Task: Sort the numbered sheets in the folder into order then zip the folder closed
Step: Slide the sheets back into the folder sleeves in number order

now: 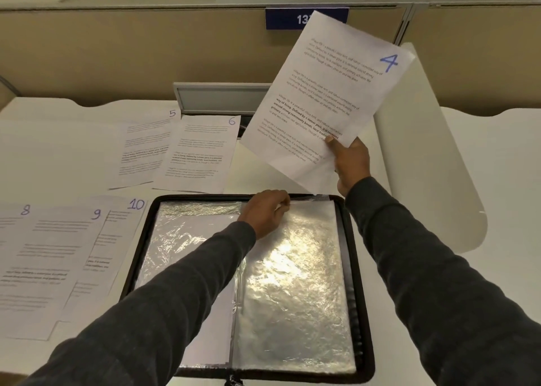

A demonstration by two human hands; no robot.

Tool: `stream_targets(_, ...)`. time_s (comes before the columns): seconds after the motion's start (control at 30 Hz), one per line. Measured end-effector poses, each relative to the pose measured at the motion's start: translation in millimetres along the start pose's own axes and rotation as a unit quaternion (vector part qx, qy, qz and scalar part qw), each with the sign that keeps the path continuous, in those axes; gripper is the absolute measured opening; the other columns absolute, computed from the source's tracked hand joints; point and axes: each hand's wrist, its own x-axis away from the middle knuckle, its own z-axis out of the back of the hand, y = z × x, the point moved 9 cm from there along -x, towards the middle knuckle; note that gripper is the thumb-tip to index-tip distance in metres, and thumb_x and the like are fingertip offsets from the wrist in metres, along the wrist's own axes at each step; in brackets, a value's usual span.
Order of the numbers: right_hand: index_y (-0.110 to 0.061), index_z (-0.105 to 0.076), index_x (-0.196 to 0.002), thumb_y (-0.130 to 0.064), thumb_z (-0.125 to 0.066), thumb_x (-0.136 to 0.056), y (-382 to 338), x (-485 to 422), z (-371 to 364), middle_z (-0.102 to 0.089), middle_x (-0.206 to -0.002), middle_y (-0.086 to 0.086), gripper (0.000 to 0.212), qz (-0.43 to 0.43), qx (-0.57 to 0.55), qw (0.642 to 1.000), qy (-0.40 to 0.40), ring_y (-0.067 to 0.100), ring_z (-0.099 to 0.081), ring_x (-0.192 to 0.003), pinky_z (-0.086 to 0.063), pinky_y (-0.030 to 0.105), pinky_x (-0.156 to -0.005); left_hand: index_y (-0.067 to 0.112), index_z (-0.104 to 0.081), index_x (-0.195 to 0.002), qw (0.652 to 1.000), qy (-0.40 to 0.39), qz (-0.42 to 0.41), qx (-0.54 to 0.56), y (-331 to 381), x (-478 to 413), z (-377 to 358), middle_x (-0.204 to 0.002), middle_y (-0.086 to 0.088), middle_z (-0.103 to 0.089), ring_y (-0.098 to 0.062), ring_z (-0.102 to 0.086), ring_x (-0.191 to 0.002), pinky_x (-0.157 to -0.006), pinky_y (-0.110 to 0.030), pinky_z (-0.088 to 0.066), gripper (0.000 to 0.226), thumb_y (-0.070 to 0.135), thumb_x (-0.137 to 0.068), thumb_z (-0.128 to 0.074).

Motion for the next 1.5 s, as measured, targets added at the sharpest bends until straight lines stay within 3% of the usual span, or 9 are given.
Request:
stream_targets(0.17, -0.018, -0.063, -0.117, -0.012, -0.067, -0.096, 15, 6, -10, -0.071, -0.115, 0.003, 0.023, -0.006, -0.007, 1.0, 0.007, 0.018, -0.07, -0.101, -0.059, 0.028, -0.076, 0.013, -0.068, -0.095, 0.999, 0.033, -0.036, -0.006, 14, 0, 4, -0.088, -0.003, -0.066, -0.022, -0.057, -0.083, -0.072, -0.037, -0.047, 0.011, 0.014, -0.093, -0.057)
stream_targets(0.3, -0.019, -0.064, -0.112, -0.016, -0.067, -0.095, 33, 10, -6, -0.072, -0.112, 0.003, 0.017, -0.009, 0.036, 0.999, 0.032, 0.022, -0.07, -0.1, -0.06, 0.04, -0.088, 0.012, -0.069, -0.095, 0.998, 0.06, -0.035, -0.001, 15, 4, 9, -0.088, -0.004, -0.066, -0.023, -0.058, -0.082, -0.072, -0.039, -0.048, 0.013, 0.017, -0.092, -0.057)
stream_targets(0.47, -0.024, -0.064, -0.107, -0.018, -0.067, -0.096, 46, 16, 3, -0.072, -0.11, 0.002, 0.013, -0.026, 0.053, 0.998, 0.033, 0.025, -0.071, -0.099, -0.059, 0.046, -0.09, 0.016, -0.065, -0.092, 0.997, 0.07, -0.027, -0.002, 13, 6, 11, -0.082, 0.001, -0.062, -0.019, -0.054, -0.077, -0.07, -0.042, -0.047, 0.006, 0.02, -0.091, -0.061)
stream_targets(0.77, -0.01, -0.064, -0.126, -0.013, -0.066, -0.096, 36, 15, 19, -0.071, -0.118, 0.007, 0.03, -0.014, 0.152, 0.988, -0.037, 0.023, -0.07, -0.101, -0.059, 0.031, -0.08, 0.02, -0.061, -0.093, 0.997, 0.062, -0.019, -0.031, 9, -3, 16, -0.082, 0.005, -0.06, -0.017, -0.052, -0.077, -0.074, -0.038, -0.043, 0.008, 0.027, -0.09, -0.064)
stream_targets(0.97, -0.003, -0.061, -0.13, -0.006, -0.066, -0.095, 44, 11, 31, -0.07, -0.119, 0.011, 0.036, -0.054, 0.134, 0.988, -0.048, 0.02, -0.07, -0.094, -0.059, 0.023, -0.069, 0.023, -0.062, -0.099, 0.995, 0.004, 0.0, -0.104, -16, 0, 9, -0.092, 0.004, -0.058, -0.018, -0.051, -0.089, -0.083, -0.035, -0.034, 0.012, 0.032, -0.092, -0.062)
stream_targets(1.13, -0.007, -0.061, -0.131, -0.012, -0.07, -0.093, 51, 7, 14, -0.07, -0.124, 0.012, 0.039, -0.069, 0.192, 0.974, -0.095, 0.029, -0.07, -0.105, -0.06, 0.043, -0.084, 0.022, -0.062, -0.092, 0.994, 0.011, 0.014, -0.105, -19, -7, 17, -0.092, 0.005, -0.06, -0.018, -0.051, -0.089, -0.081, -0.034, -0.032, 0.003, 0.024, -0.092, -0.06)
stream_targets(1.23, -0.01, -0.063, -0.131, -0.016, -0.071, -0.093, 49, 7, -1, -0.07, -0.123, 0.011, 0.039, -0.062, 0.265, 0.954, -0.124, 0.029, -0.069, -0.105, -0.06, 0.042, -0.083, 0.02, -0.062, -0.092, 0.994, 0.019, 0.024, -0.103, -17, -13, 20, -0.092, 0.003, -0.061, -0.019, -0.051, -0.088, -0.078, -0.033, -0.031, 0.003, 0.021, -0.092, -0.059)
stream_targets(1.37, -0.008, -0.062, -0.133, -0.018, -0.074, -0.09, 52, 5, -10, -0.068, -0.126, 0.011, 0.047, -0.07, 0.355, 0.916, -0.172, 0.03, -0.066, -0.11, -0.055, 0.048, -0.097, 0.021, -0.061, -0.09, 0.994, 0.031, 0.04, -0.098, -22, -18, 24, -0.092, 0.003, -0.06, -0.019, -0.05, -0.088, -0.077, -0.034, -0.032, 0.002, 0.02, -0.091, -0.059)
stream_targets(1.5, -0.004, -0.062, -0.131, -0.012, -0.074, -0.09, 42, -3, -1, -0.068, -0.124, 0.011, 0.044, -0.074, 0.348, 0.918, -0.174, 0.029, -0.064, -0.111, -0.052, 0.041, -0.101, 0.022, -0.063, -0.092, 0.993, 0.03, 0.032, -0.105, -22, -20, 26, -0.091, 0.005, -0.06, -0.017, -0.049, -0.088, -0.077, -0.033, -0.03, 0.004, 0.023, -0.091, -0.059)
